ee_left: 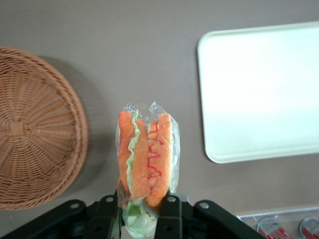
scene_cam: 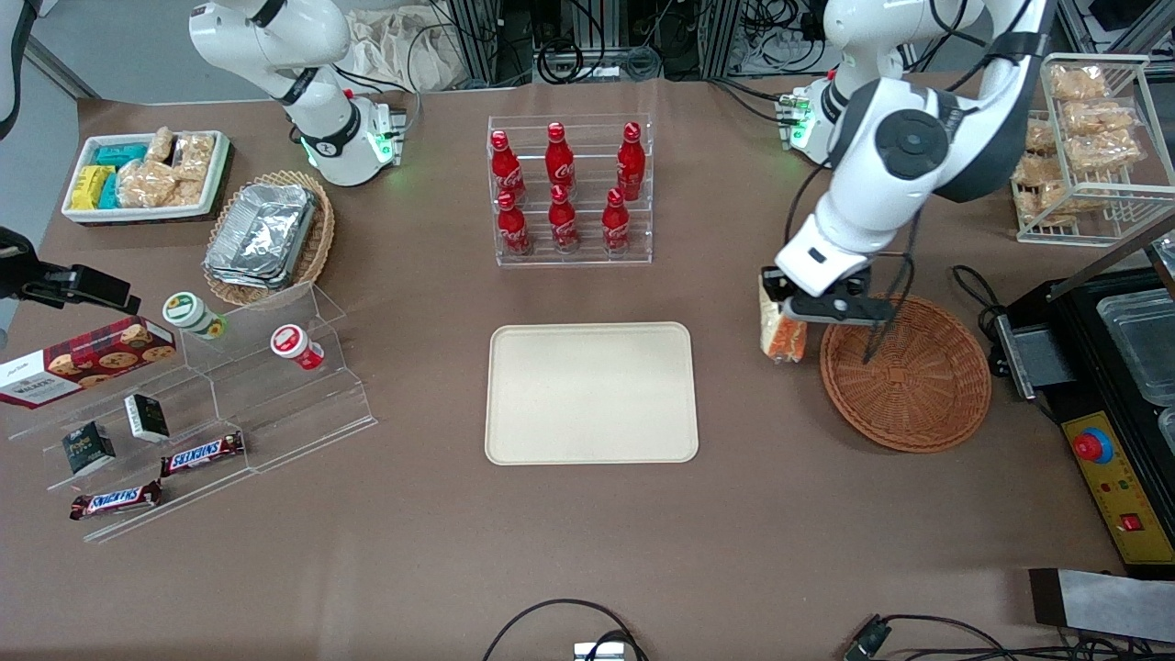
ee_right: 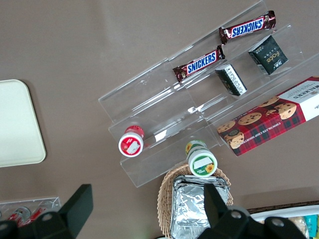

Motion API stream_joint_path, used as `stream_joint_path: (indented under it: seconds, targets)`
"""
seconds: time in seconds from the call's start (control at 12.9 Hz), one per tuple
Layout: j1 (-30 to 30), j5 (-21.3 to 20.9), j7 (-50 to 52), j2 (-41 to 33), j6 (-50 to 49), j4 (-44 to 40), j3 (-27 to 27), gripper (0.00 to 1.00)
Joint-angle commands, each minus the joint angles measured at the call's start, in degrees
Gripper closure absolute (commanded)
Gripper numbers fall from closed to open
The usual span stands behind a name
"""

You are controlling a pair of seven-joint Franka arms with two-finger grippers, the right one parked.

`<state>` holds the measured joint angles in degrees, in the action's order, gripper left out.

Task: Place sandwich from basket to tray
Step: 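Carry the held sandwich over the beige tray with the left gripper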

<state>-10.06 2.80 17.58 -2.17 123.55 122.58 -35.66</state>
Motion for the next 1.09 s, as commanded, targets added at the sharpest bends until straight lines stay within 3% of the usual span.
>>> stream_joint_path:
  seconds: [0.0,0.31,0.47,1.01]
  targets:
    - [-0.48,-2.97,0.88,0.58,-1.47,-1.63,-3.44,0.73]
    - [-0.4,-4.2,4.63,6.64,-1.47,-7.07,-7.04,0.73]
    - [-0.05,-9.72,11.22,10.24,-1.47,-8.84,-8.54,0.73]
    - [6.45,-19.74,23.36,22.54,-1.47,-17.01,-8.64,0.73]
